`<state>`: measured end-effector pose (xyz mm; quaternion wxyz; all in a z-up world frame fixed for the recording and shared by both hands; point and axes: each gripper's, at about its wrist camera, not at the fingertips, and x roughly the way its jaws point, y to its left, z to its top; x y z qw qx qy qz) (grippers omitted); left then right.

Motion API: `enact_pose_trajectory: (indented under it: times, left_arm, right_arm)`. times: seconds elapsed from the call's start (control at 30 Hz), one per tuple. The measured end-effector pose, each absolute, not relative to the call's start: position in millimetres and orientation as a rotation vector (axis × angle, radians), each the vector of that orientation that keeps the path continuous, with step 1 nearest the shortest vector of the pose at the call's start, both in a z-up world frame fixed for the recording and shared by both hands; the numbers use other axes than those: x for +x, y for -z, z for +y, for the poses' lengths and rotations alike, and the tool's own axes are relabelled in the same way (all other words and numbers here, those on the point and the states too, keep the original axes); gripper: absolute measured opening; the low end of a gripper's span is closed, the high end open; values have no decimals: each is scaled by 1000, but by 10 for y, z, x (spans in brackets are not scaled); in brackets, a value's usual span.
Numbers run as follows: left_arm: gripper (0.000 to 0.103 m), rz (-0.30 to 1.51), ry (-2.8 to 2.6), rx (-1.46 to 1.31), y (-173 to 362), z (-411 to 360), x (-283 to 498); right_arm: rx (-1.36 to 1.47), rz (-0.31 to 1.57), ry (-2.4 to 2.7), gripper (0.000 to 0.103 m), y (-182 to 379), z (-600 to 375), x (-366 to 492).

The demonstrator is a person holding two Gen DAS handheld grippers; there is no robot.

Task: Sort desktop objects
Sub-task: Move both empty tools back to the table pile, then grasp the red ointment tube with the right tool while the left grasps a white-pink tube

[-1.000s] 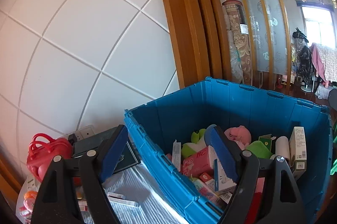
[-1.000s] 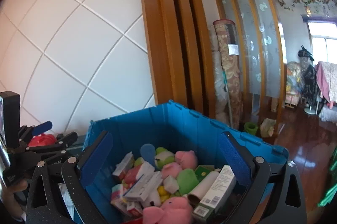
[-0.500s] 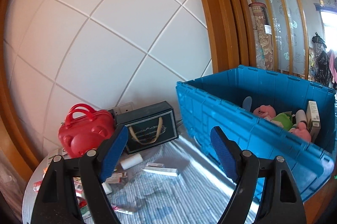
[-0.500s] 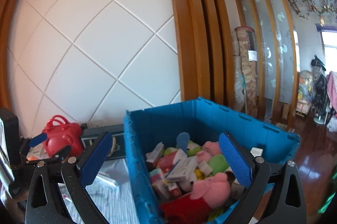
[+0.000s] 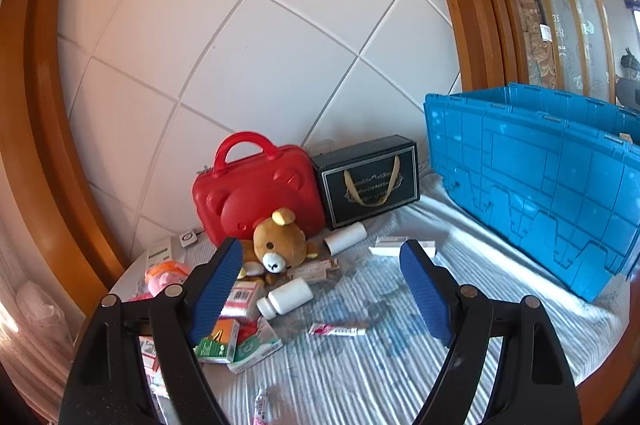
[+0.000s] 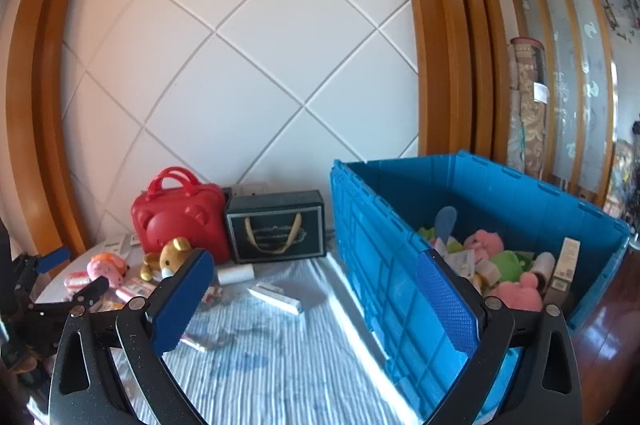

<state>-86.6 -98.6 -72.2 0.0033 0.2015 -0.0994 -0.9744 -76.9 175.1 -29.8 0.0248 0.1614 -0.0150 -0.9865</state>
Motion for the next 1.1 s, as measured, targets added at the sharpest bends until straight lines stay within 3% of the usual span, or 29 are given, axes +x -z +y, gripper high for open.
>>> enact_pose_trajectory:
  times: [0.57, 1.03, 1.1]
  left_arm:
    - [81, -237, 2809, 887, 1829, -1807, -667]
    - [81, -189, 2799, 1195, 2573, -2424, -857]
    - [81, -175, 2815, 1266, 2710, -2452, -943]
  right_arm:
    - [723, 44, 2696, 103, 1219, 1405, -1726]
    - [935, 181, 2401, 102, 2108, 252, -2338]
    - [992, 229, 2334, 92, 2288, 60, -2467]
